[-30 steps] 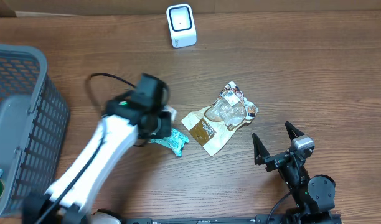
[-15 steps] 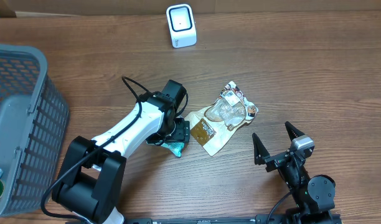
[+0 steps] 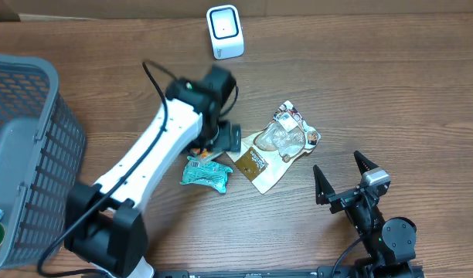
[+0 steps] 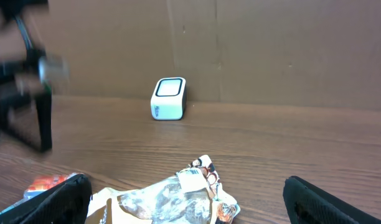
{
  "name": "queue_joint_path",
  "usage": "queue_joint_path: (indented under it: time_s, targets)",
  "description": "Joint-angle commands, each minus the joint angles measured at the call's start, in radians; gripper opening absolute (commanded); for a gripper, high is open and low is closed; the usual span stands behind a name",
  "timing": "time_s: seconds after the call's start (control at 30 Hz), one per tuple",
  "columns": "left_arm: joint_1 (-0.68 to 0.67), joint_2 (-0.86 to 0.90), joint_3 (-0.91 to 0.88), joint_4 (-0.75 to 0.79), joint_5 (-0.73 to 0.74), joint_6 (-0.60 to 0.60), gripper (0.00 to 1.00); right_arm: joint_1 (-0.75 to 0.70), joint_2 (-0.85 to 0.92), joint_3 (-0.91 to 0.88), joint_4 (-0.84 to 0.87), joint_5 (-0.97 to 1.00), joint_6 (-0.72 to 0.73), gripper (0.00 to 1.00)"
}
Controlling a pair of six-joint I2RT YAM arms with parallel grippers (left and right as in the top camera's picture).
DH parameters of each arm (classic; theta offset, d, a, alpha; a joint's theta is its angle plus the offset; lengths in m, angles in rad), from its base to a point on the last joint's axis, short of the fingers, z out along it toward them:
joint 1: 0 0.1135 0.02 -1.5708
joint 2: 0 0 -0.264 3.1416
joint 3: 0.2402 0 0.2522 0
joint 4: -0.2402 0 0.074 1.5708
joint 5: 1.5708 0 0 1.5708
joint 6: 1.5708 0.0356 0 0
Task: Scan the item barcode
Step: 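Carry the orange tissue pack out and drop it beside the wipes, then swing the left gripper back over the basket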
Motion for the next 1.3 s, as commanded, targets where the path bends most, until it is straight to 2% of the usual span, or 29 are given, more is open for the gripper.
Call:
queue_joint_path:
  time_s: [0.0,0.23,0.4,0.77,0.93,1.13,1.27]
  targets:
    - [0.003,-0.068,0.215,-0.076,-0.069,0.018,1.00,-0.004,-0.009,-0.010,0.005,-0.002,0.000,1.00]
    - [0.064,-0.130,0.525,-0.270,-0.088,0.088,1.00,-0.004,-0.009,-0.010,0.005,-0.002,0.000,1.00]
    - [0.221,-0.187,0.638,-0.406,-0.084,0.130,1.00,-0.004,-0.009,-0.010,0.005,-0.002,0.000,1.00]
    - [0.734,-0.303,0.639,-0.406,-0.058,0.170,1.00,-0.004,-0.009,-0.010,0.005,-0.002,0.001,1.00]
    - [0.991,-0.290,0.623,-0.387,0.068,0.155,1.00,-0.004,-0.009,-0.010,0.005,-0.002,0.000,1.00]
    - [1.178,-0.253,0.610,-0.381,0.053,0.182,1.00,-0.004,-0.009,-0.010,0.005,-0.002,0.001,1.00]
    - [1.244,-0.226,0.552,-0.371,0.042,0.182,1.00,-0.004,-0.009,-0.010,0.005,-0.002,0.001,1.00]
